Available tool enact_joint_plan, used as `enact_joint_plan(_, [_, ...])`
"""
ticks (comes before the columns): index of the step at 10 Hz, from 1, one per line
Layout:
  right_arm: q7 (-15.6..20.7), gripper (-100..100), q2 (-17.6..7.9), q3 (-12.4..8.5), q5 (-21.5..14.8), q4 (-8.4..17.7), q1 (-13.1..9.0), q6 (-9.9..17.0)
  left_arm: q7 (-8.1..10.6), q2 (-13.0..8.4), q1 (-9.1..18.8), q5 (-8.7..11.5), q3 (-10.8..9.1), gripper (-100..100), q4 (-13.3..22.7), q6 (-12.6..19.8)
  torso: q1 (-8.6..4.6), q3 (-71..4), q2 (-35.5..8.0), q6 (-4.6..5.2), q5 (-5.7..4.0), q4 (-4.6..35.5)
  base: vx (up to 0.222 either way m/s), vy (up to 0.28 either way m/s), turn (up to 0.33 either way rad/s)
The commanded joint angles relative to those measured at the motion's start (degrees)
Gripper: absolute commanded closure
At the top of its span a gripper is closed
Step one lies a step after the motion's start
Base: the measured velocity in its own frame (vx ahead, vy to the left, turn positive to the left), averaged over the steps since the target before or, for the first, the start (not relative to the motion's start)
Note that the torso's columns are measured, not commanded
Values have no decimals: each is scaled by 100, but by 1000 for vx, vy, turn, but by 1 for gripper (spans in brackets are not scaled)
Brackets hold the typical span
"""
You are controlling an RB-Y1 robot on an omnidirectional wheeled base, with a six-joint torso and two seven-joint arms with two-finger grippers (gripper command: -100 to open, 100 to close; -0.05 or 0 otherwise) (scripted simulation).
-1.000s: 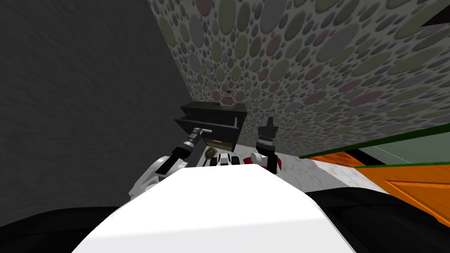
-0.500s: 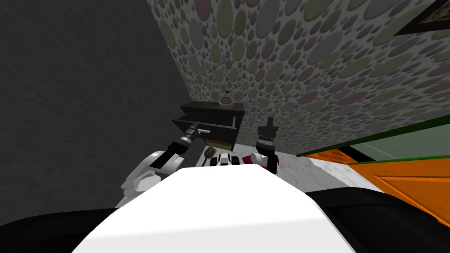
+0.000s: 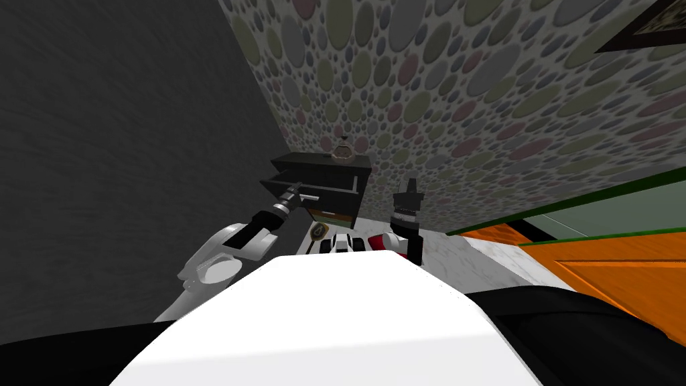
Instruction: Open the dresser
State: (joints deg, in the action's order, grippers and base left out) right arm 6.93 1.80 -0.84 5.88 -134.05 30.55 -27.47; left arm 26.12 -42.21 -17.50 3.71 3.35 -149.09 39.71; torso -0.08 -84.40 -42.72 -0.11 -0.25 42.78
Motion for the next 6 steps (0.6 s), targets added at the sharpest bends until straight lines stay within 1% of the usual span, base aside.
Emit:
enact_joint_plan(1, [0, 0, 0, 0, 0, 0, 0, 0, 8, -4, 6, 9, 6, 0, 15, 28, -2, 0, 6, 4, 7, -14, 0, 0, 0])
enact_joint_plan(6, [0, 0, 0, 0, 0, 0, 0, 0, 9, -5, -24, 16, 25, 0, 49, 57, 2, -15, 39, 12, 21, -45, 0, 0, 0])
